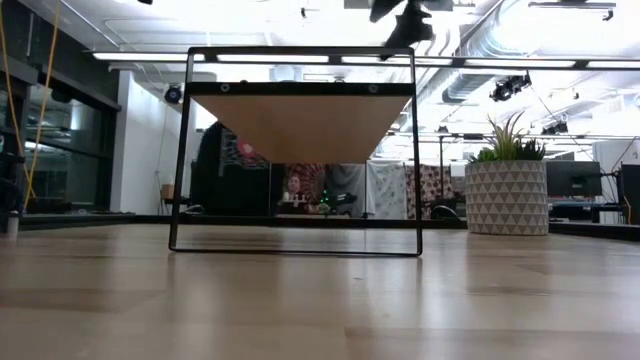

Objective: Pick and place medicine bottles onto shelf by color
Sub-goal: Put the orange medicine bottle on the shelf

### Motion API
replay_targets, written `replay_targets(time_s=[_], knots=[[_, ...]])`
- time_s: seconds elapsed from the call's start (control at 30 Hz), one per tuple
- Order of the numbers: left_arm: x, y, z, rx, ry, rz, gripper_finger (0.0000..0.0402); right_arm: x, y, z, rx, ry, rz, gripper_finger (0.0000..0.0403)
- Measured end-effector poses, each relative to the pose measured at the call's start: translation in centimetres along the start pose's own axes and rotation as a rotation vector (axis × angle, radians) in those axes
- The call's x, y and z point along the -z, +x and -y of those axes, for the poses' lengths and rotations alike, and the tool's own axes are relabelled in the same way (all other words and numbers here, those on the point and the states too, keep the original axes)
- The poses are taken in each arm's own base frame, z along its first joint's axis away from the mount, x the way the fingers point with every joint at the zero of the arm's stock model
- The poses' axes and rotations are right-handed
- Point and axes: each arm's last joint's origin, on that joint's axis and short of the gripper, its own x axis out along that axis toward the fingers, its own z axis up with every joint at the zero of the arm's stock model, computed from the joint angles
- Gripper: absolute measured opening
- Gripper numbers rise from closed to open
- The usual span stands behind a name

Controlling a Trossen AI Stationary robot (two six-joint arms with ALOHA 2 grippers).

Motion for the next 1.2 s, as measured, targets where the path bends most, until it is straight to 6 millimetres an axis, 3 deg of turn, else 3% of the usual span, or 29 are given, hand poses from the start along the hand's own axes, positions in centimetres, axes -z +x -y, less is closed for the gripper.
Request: replay_targets(time_s=[0.17, 0.33, 0.57, 0.9, 1.03, 1.2], knots=[[0.0, 0.0, 0.1, 0.024, 0.001, -0.009, 0.0000, 4.6, -2.4, -0.9, -0.203, 0.167, 0.203, 0.0349], [0.1, 0.0, 0.1, 0.025, 0.007, -0.013, 0.0000, 6.7, -4.1, -1.3, -0.384, 0.197, 0.418, 0.0349], [0.1, 0.0, 0.1, 0.024, 0.030, -0.016, 0.0000, 7.5, -4.4, -1.1, -0.396, 0.076, 0.522, 0.0349], [0.2, 0.0, 0.1, 0.039, 0.033, -0.026, 0.0006, 7.5, -4.4, -1.0, -0.392, 0.071, 0.526, 0.0349], [0.1, 0.0, 0.1, 0.051, 0.033, -0.030, 0.0042, 7.5, -4.4, -1.0, -0.392, 0.071, 0.526, 0.0349], [-0.6, 0.3, 0.7, 0.106, 0.037, -0.043, 0.0139, 7.5, -4.4, -1.1, -0.394, 0.077, 0.525, 0.0349]])
